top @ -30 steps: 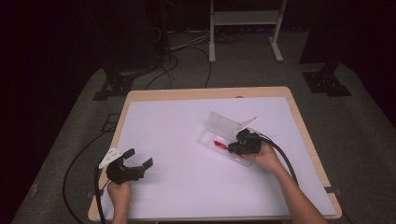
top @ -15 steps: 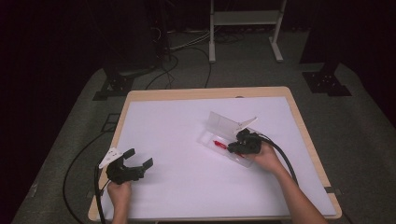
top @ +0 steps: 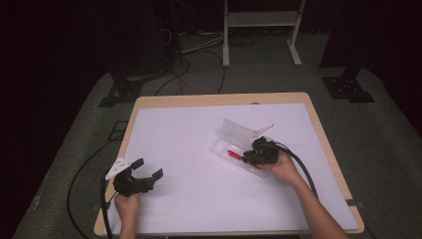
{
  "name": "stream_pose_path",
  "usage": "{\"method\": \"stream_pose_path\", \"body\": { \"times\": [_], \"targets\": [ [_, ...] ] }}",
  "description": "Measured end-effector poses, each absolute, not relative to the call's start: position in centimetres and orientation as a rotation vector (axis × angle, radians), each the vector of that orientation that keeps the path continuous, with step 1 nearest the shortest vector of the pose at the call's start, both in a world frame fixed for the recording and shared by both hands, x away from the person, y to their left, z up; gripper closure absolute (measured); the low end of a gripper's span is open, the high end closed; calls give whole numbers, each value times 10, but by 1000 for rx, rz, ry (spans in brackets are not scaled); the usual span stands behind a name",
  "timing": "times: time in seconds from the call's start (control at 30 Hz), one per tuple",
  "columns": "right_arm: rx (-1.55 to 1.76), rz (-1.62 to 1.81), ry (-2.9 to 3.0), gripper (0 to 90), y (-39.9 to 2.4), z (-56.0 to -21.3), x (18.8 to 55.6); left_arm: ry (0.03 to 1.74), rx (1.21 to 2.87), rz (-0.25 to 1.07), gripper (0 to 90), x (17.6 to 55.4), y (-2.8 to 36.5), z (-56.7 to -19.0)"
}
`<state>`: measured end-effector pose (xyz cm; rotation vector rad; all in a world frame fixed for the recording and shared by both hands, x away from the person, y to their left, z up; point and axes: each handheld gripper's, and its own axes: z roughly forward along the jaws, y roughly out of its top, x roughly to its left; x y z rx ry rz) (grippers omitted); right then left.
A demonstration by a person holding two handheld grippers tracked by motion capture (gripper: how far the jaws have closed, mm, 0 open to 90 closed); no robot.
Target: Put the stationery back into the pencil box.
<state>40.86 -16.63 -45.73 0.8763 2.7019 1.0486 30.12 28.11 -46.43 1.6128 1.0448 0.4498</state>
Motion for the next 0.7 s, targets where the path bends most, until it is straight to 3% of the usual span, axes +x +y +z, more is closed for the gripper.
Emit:
{"method": "stream_pose_path", "body": {
  "times": [0.47, 0.7],
  "targets": [
    [871, 1070, 2676, 635, -171, -448, 405, 1046, 1613, 449, 0, 301, 281, -464],
    [874, 1115, 2676, 517, -175, -442, 401, 1048, 1614, 450, 0, 302, 281, -464]
  ]
}}
